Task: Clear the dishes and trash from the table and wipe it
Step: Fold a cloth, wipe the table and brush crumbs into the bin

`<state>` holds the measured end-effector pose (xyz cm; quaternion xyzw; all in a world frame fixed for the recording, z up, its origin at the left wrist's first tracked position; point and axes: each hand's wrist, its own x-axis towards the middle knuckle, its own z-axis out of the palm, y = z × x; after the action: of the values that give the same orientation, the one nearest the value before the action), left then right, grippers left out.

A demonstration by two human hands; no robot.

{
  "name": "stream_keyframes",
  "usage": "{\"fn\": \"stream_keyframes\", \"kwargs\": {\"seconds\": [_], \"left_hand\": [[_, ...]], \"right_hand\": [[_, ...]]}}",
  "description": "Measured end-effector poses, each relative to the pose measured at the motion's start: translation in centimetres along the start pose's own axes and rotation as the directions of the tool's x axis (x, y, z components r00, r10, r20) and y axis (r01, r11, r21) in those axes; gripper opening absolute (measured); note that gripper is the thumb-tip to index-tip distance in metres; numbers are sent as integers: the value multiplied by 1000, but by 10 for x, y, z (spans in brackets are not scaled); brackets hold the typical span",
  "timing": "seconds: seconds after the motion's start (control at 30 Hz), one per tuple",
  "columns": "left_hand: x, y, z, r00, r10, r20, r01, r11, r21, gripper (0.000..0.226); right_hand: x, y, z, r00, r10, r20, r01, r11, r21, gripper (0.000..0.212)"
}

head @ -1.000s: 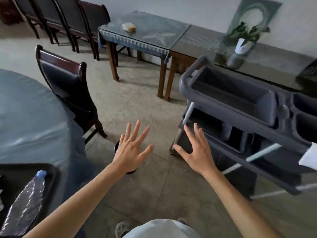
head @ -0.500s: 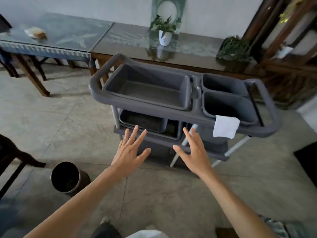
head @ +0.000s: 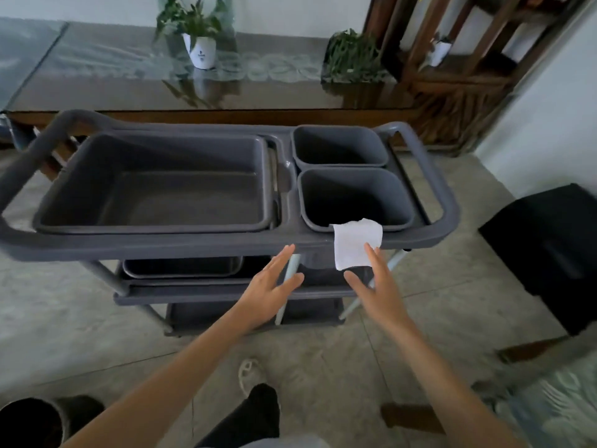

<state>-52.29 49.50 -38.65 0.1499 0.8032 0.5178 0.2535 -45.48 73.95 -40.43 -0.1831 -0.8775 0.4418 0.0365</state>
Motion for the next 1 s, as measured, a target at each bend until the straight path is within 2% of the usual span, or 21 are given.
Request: {"fn": "stream_keyframes", "kwargs": {"seconds": [0.1,0.2,0.3,0.47,0.57,0.73,0.87,1.0], "left_hand": [[46,18,6,992,-127,15,128,974,-185,60],[80,25,17,981,-181,75,196,921,-336,66],[101,33,27,972,-202,121,235,874,-426,42],[113,45,42,963,-244,115,268,824,-499,27],[119,52,52,957,-279,74,274,795,-541,28],[125,62,57,942,-334,19,290,787,-544,35],[128,67,56,922,-387,-31,301,762,-573,30],[120,74,57,917,-392,-79,270,754,-599,25]], "right_hand": [[30,-1,-17,990,126,-55,-123,991,55,74],[59,2,-32,972,212,-100,-208,977,48,79],[81,6,-39,951,276,-140,-260,958,121,71],[94,12,-44,929,355,-107,-314,906,282,64],[99,15,-48,924,378,-60,-330,867,373,64],[100,10,-56,927,376,21,-354,851,389,59],[107,3,-68,928,320,192,-372,833,410,47],[118,-5,-76,899,231,373,-391,805,446,48]]}}
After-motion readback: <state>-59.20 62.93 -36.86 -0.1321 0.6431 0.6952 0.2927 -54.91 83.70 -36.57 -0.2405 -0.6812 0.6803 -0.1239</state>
